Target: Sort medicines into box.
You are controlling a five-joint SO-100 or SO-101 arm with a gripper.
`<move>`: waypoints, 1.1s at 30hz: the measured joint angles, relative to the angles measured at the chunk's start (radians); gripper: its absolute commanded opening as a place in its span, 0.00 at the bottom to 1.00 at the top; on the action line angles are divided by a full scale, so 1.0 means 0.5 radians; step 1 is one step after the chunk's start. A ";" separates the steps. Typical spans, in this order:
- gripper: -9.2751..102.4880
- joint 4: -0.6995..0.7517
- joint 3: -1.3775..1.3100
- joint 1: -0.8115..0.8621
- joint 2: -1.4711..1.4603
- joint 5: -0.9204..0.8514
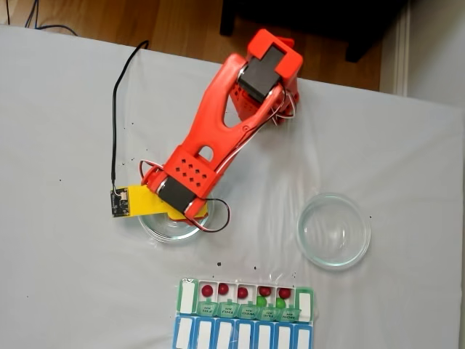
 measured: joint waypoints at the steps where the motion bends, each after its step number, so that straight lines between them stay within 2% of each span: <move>1: 0.32 0.000 0.012 0.000 0.003 0.000; 33: 0.18 -0.092 0.092 0.000 0.003 -0.043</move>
